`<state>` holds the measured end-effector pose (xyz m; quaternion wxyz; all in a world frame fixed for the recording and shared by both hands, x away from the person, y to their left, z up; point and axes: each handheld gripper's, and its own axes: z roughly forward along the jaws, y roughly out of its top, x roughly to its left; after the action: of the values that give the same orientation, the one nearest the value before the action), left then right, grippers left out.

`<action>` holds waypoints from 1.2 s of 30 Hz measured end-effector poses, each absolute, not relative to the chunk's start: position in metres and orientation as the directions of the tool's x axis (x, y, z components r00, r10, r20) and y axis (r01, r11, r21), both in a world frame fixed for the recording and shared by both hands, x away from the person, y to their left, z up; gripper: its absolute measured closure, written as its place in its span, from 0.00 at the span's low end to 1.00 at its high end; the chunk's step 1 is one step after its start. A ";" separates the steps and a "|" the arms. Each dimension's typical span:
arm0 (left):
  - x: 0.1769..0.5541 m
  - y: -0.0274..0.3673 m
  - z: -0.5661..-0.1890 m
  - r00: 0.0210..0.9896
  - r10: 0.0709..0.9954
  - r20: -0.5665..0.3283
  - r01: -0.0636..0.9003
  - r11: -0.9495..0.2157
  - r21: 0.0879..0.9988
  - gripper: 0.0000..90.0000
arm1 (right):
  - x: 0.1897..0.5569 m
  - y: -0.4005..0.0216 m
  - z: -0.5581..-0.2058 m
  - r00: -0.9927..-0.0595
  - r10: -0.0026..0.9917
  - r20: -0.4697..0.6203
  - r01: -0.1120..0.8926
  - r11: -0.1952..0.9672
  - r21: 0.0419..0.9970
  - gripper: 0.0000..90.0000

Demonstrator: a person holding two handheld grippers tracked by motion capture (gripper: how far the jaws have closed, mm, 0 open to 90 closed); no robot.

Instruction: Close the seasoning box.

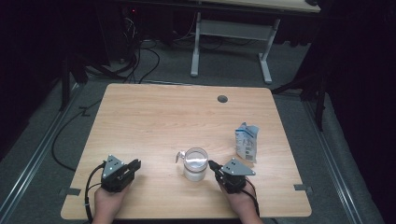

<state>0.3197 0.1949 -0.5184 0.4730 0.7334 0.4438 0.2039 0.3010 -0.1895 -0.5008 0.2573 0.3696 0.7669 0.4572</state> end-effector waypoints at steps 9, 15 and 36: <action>0.317 0.202 -0.520 0.513 0.847 -0.136 0.471 -0.145 0.870 0.86 | 0.294 -0.188 -0.502 -0.600 0.798 -0.059 0.329 0.313 0.891 1.00; 0.315 0.204 -0.522 0.522 0.841 -0.142 0.463 -0.139 0.875 0.86 | 0.285 -0.178 -0.504 -0.629 0.774 -0.070 0.321 0.340 0.884 1.00; 0.306 0.220 -0.525 0.509 0.843 -0.174 0.467 -0.101 0.878 0.84 | 0.300 -0.174 -0.502 -0.597 0.800 -0.062 0.331 0.316 0.889 1.00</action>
<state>0.3055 0.2195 -0.5250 0.4908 0.7168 0.4569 0.1915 0.2998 -0.1741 -0.5021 0.2579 0.3676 0.7690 0.4550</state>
